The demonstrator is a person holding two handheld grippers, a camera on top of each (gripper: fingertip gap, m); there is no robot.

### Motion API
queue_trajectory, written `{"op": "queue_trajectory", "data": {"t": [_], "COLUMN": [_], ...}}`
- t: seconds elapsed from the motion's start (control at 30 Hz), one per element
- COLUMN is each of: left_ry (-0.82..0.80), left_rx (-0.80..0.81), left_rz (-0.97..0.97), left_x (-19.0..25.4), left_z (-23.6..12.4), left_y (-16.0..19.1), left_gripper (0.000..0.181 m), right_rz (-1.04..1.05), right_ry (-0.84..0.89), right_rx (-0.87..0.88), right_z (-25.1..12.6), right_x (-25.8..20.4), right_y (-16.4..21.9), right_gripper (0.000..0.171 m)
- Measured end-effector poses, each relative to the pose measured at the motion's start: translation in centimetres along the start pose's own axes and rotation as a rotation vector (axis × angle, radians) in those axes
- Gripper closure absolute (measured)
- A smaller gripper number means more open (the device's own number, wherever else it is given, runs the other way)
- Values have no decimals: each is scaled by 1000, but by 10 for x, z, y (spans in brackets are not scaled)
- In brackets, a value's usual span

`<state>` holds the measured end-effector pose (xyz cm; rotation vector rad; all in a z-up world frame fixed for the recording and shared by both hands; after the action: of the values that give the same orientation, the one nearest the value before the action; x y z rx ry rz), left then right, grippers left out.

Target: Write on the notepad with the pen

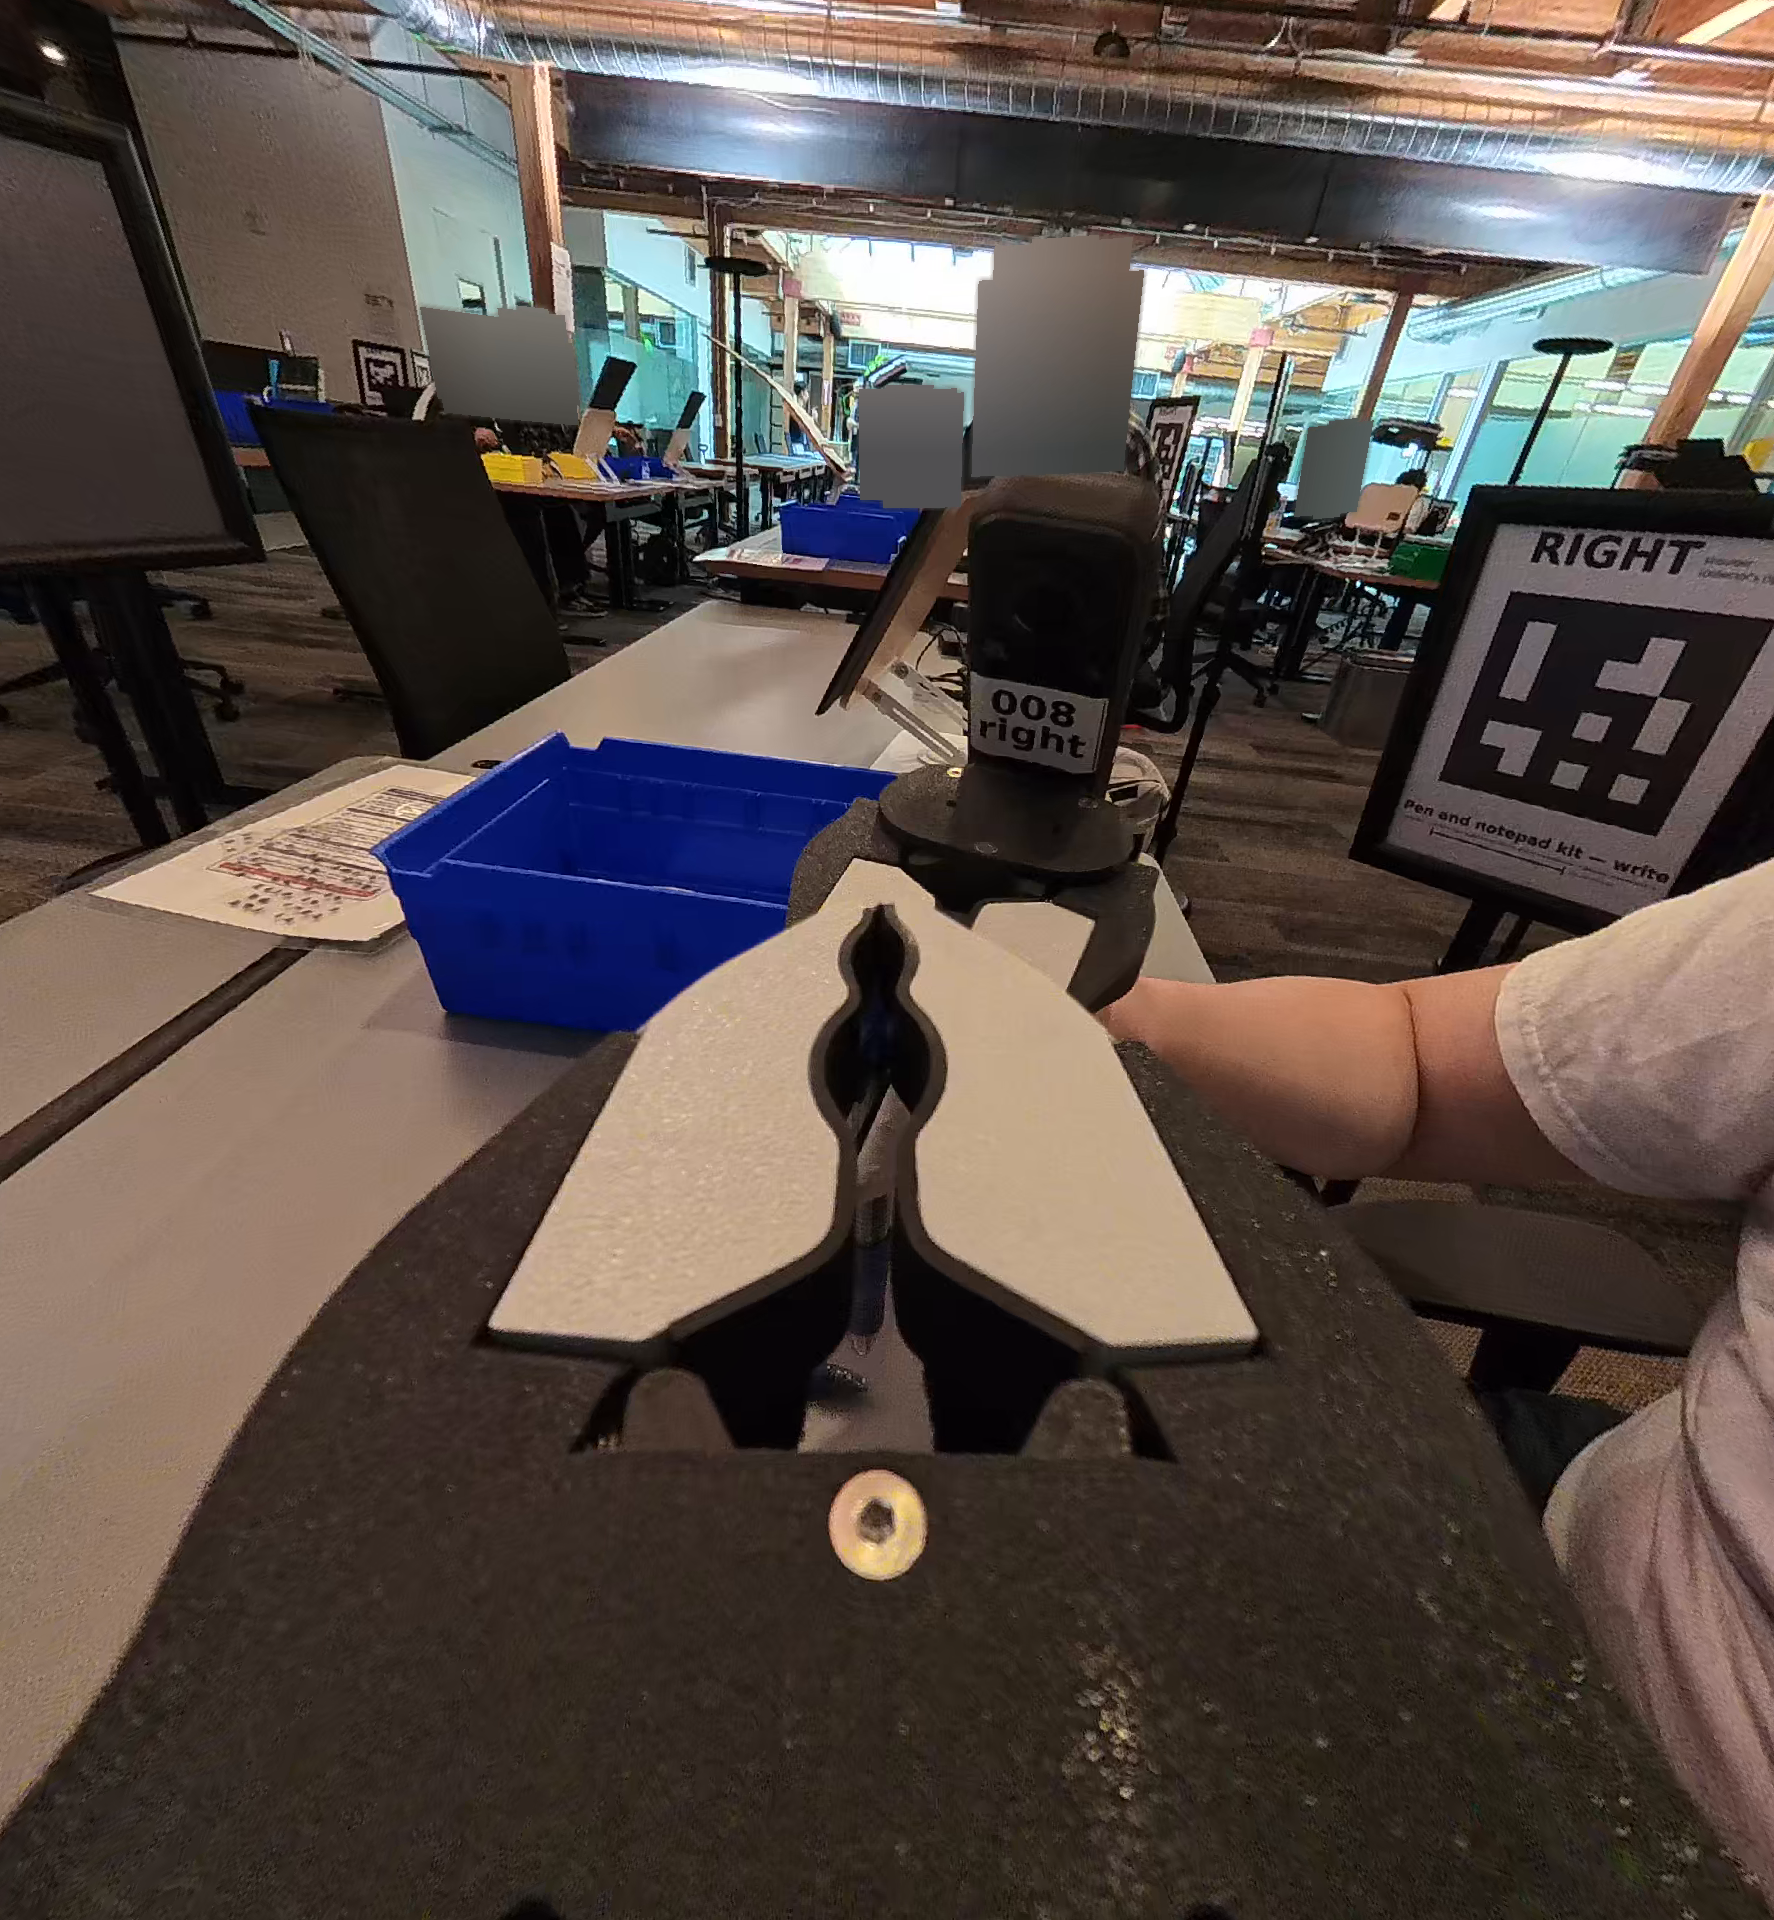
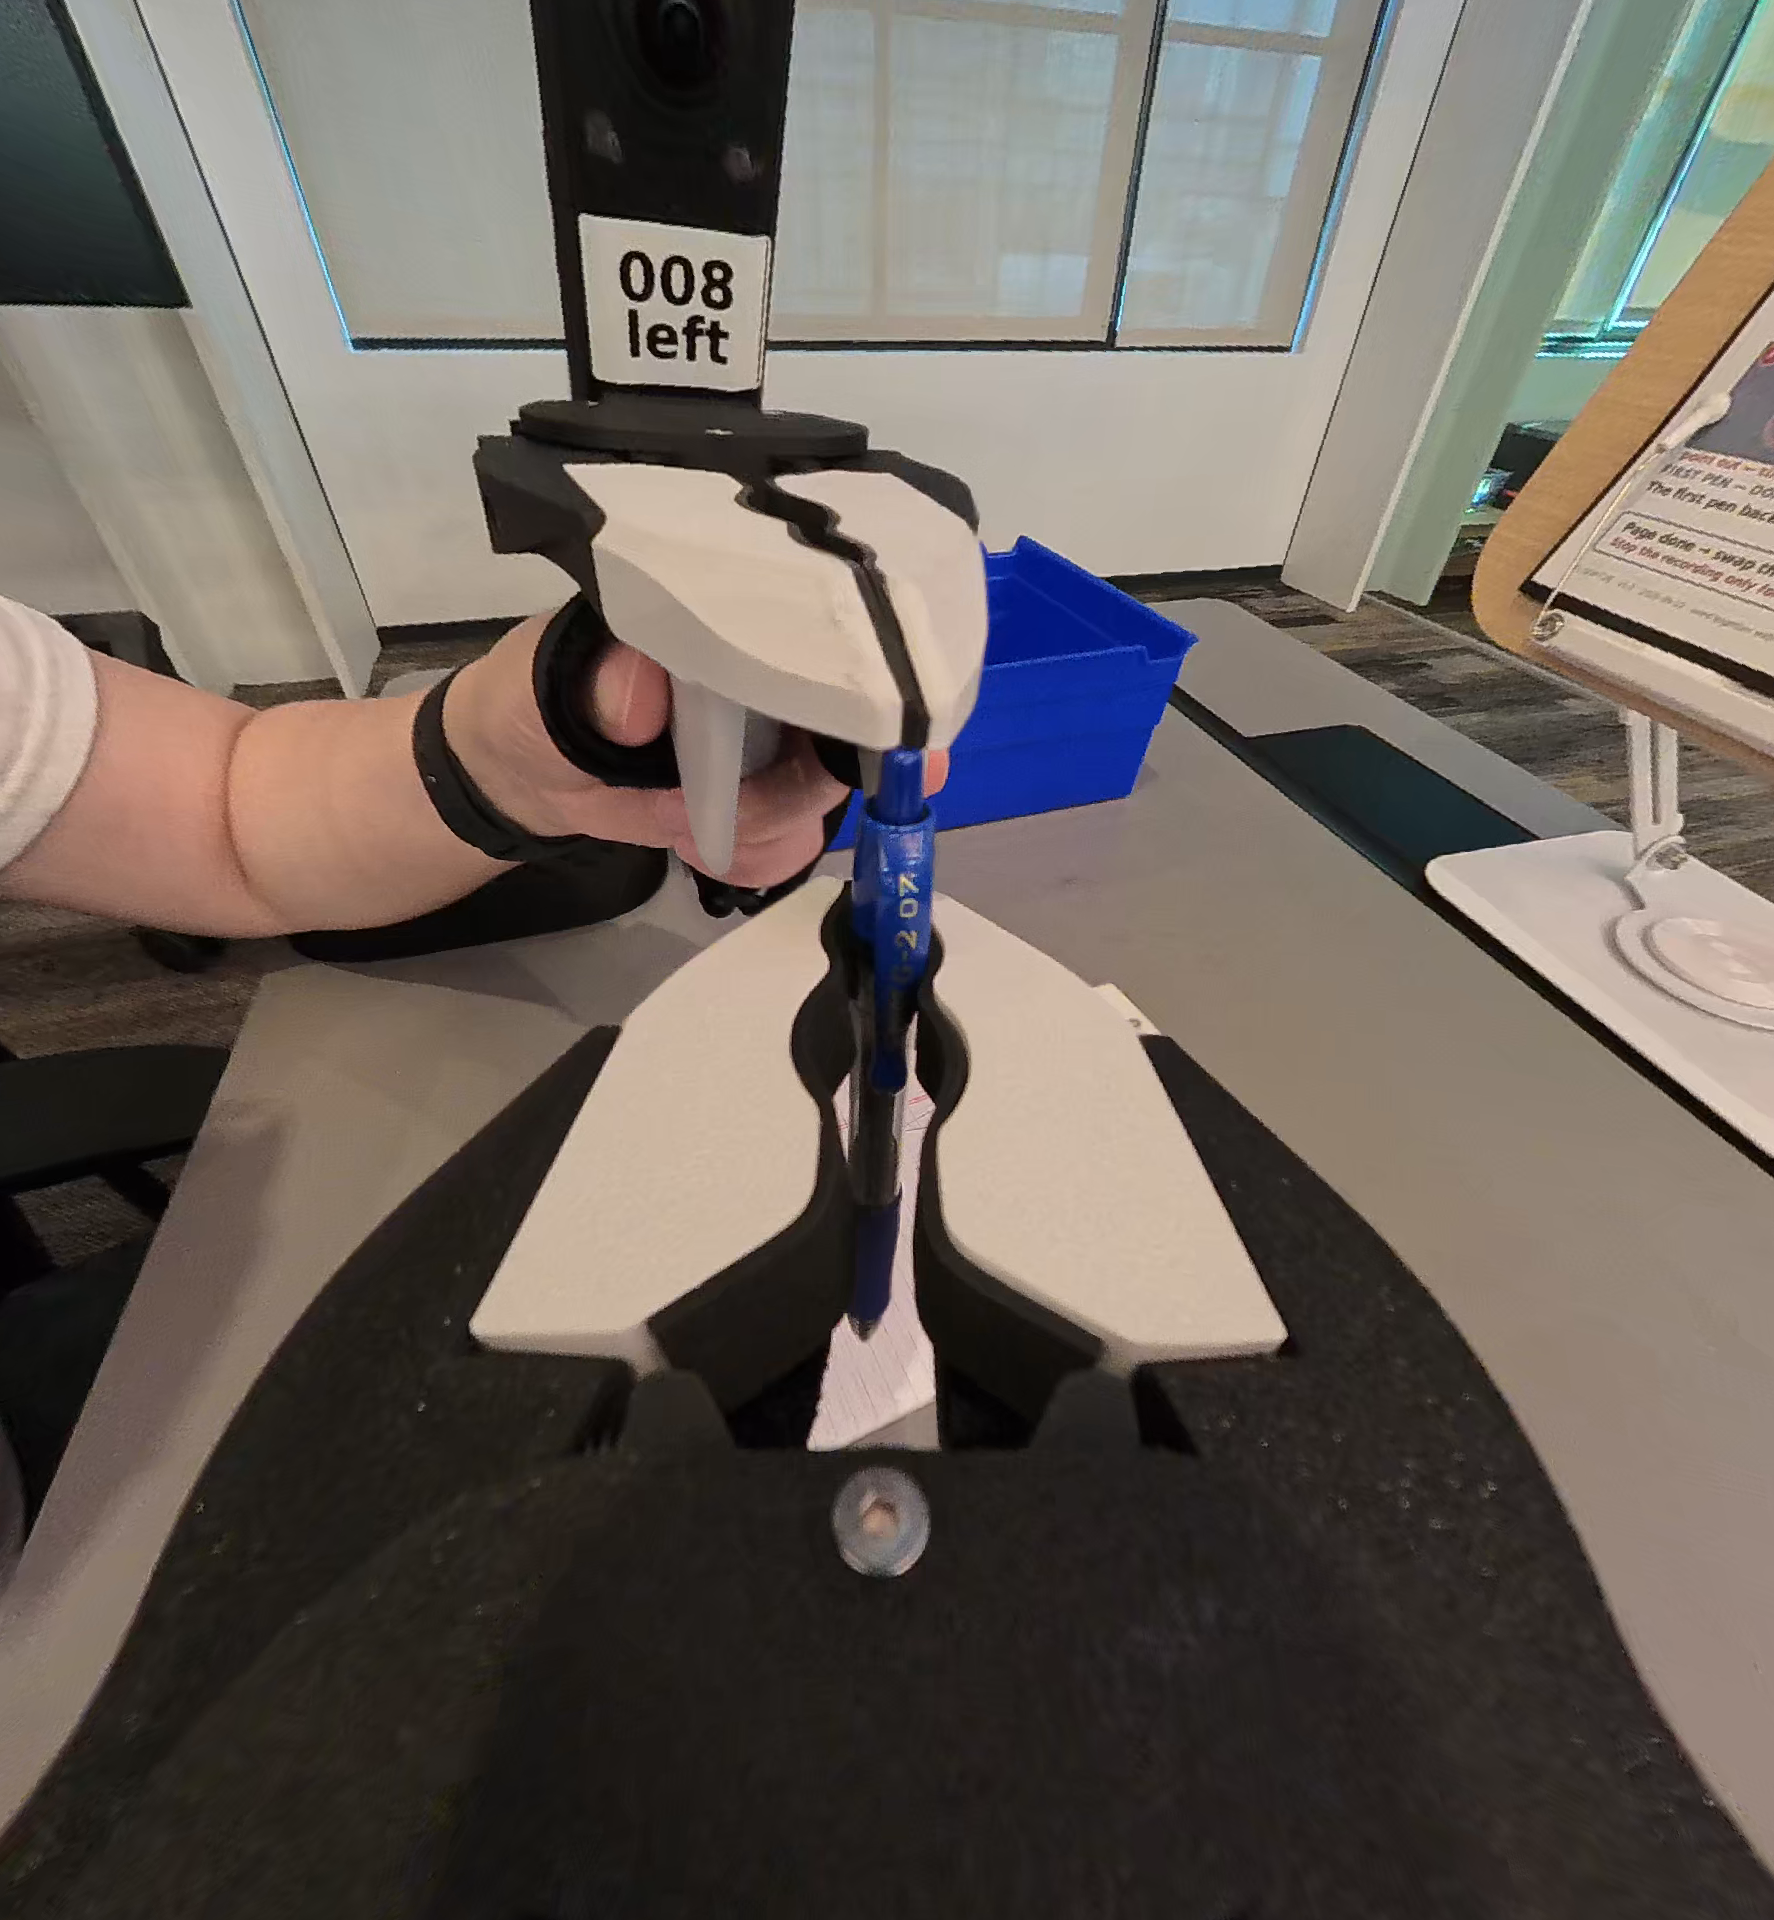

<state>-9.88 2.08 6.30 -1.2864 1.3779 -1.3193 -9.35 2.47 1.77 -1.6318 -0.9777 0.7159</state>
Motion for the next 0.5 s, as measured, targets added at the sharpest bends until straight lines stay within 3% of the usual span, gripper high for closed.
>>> {"op": "queue_trajectory", "data": {"t": [0.5], "left_ry": [33], "left_rx": [-63], "left_rz": [-48], "left_x": [-2], "left_z": [1], "left_y": [7], "left_gripper": [181], "right_rz": [-6], "right_ry": [5], "right_rx": [-24], "right_z": [2], "right_x": [0], "right_y": [3], "right_gripper": [165]}}
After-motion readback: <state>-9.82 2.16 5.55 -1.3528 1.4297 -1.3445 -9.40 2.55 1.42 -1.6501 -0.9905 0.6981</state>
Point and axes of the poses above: each gripper's, where its closed fingertips meet, z out along the fingers, y out of its underside, x = y × z across the jaws, the point moved 2 cm from there along -z, back along the fingers, and after that the axes turned 8 degrees about -x, right-handed, at the moved point
